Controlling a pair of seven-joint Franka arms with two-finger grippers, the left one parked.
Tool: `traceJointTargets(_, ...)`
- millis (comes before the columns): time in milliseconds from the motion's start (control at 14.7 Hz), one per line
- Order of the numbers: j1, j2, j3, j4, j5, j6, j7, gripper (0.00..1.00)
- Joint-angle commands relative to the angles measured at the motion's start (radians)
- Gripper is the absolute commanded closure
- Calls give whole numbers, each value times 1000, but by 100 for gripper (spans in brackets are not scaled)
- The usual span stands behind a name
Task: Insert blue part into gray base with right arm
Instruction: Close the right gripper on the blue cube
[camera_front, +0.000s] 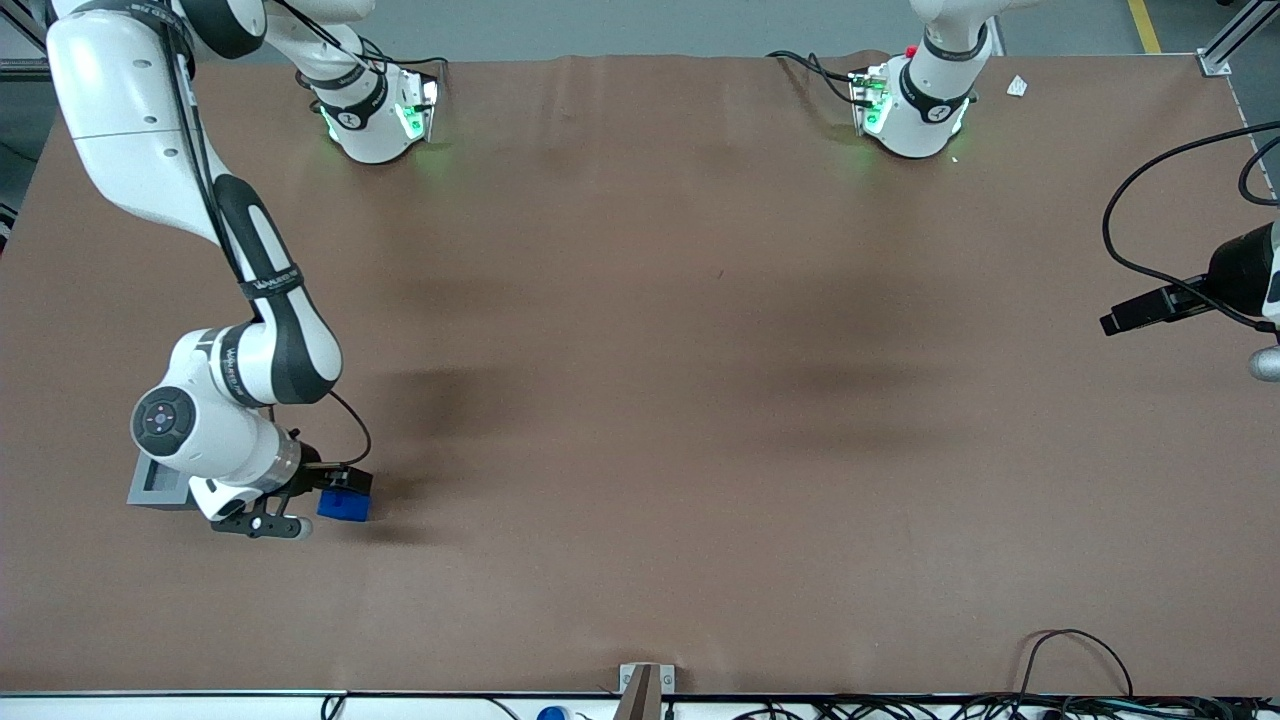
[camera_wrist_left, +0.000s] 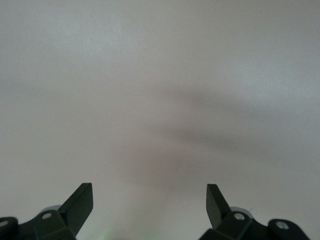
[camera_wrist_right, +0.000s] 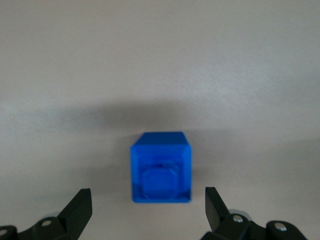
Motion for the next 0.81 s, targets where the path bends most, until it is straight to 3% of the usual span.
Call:
traceJointTargets(0,0,42,-2,24,4,55,24,0)
traceJointTargets(136,-3,44,-2,24,2,58,25,0)
traceJointTargets(340,-11,48,-3,25,1,56,27,20)
traceJointTargets(543,-11,48,-3,25,1,55,27,31)
traceJointTargets(747,-12,48,-3,25,-1,55,13,64)
